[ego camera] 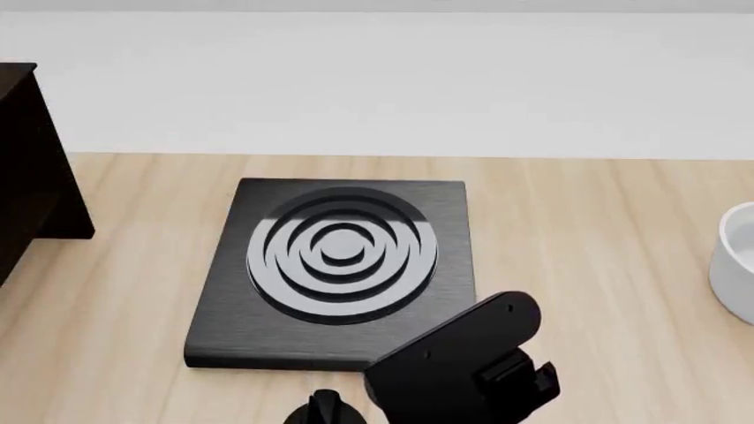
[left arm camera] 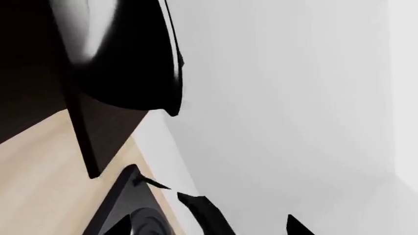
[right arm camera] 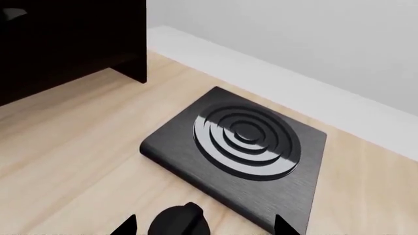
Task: Put the frying pan on the cabinet shelf.
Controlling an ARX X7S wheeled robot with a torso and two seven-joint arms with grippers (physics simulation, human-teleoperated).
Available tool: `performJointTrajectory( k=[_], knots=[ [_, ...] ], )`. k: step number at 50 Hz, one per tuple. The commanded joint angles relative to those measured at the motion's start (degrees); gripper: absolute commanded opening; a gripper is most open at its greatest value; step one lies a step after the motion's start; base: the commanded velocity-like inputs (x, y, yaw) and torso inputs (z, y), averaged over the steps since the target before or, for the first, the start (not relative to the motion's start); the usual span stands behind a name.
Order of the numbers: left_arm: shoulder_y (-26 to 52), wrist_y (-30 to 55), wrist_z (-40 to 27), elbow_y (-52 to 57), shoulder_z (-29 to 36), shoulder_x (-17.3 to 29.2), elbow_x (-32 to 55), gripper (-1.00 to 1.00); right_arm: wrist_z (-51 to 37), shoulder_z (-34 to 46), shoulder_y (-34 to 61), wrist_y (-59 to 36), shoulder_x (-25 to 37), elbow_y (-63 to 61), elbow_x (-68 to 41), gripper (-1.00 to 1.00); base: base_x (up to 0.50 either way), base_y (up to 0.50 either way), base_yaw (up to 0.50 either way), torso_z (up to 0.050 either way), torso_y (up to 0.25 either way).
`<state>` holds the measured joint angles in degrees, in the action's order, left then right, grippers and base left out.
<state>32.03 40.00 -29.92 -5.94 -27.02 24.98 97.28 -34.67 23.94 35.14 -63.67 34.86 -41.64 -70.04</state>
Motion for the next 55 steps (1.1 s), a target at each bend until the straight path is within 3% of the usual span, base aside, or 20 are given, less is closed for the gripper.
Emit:
performJointTrajectory(
  k=[1,24,34,41,55],
  knots=[
    [-0.40,0.68,-2.81,4.78,-0.26,-0.46,2.75,1.00,-0.04,0.57,-0.42,0.36,0.14,0.03,0.49,1.00,0.00,0.00,0.00,0.000,0.000],
    [-12.07,1.58,-5.26,16.84,-4.42,-1.86,6.09,1.00,-0.65,-0.48,-1.09,1.52,1.39,-0.71,-0.76,1.00,0.00,0.00,0.00,0.000,0.000],
    [-12.60,2.52,-9.92,25.75,-3.77,-2.62,12.17,1.00,-0.66,-0.60,-1.72,2.21,1.90,-0.93,-0.50,1.00,0.00,0.00,0.00,0.000,0.000],
    [-15.07,2.91,-7.96,27.32,-4.32,-3.10,9.62,1.00,-0.41,-1.02,-2.80,3.21,2.61,-1.24,-0.02,1.00,0.00,0.00,0.00,0.000,0.000],
    [-18.33,2.60,-10.60,34.45,-5.55,-3.90,13.74,1.00,-0.37,-1.68,-3.73,4.47,3.42,-1.27,0.30,1.00,0.00,0.00,0.00,0.000,0.000]
  ],
)
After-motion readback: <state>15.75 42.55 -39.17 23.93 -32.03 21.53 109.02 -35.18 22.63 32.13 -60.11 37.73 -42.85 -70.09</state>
